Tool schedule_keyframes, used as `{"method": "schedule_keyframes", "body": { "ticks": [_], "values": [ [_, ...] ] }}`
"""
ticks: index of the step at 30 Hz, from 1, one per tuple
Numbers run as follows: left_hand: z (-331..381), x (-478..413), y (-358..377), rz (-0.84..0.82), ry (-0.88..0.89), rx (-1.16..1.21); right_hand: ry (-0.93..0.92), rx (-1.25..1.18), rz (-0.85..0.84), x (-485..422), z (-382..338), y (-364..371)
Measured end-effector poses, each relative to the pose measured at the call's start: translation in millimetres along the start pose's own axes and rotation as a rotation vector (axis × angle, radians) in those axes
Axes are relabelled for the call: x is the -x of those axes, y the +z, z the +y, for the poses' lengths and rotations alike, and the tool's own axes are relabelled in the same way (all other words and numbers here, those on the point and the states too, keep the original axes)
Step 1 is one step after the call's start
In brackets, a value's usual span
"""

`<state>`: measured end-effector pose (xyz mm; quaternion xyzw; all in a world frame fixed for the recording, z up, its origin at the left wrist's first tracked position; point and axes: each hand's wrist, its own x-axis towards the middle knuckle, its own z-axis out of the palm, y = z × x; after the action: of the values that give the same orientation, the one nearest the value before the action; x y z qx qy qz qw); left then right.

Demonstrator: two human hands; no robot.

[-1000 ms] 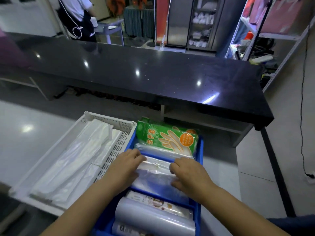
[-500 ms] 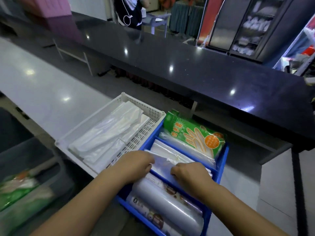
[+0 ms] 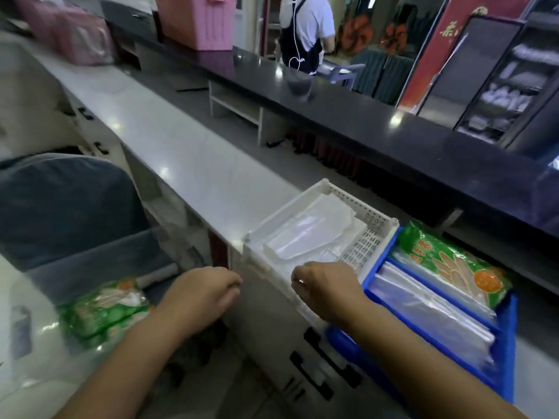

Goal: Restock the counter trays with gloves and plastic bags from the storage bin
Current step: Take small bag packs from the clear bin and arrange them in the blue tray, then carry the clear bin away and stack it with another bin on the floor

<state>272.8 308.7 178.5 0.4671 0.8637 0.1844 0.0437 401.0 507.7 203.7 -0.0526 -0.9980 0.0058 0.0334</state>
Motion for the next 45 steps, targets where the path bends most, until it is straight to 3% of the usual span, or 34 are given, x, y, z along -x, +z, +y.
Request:
{"method": "schedule_keyframes", "body": {
  "ticks": [6, 10, 20, 33, 40, 45],
  "values": [
    [-120, 81, -26, -0.019, -0.182, -0.001, -0.162, -0.085, -0.005, -62, -123, 31],
    [-177, 126, -38, -0.038, -0.316, -0.006, -0.174, -0.173, -0.081, -89, -181, 56],
    [-266, 163, -29, -0.065, -0.573, 0.104, -0.122, -0.158, -0.281, -149, -235, 127],
    [-424, 73, -49, -0.182, -0.639, 0.035, -0.045, -0.249, -0.507, -310, -260, 222],
    [-470, 30, -35, -0.268, -0.556, 0.089, -0.029, -0.235, -0.563, -359, -266, 241],
    [-509, -2, -10, -0.363, -0.434, 0.097, 0.139, -0.259, -0.619, -371, -271, 263]
  ]
}}
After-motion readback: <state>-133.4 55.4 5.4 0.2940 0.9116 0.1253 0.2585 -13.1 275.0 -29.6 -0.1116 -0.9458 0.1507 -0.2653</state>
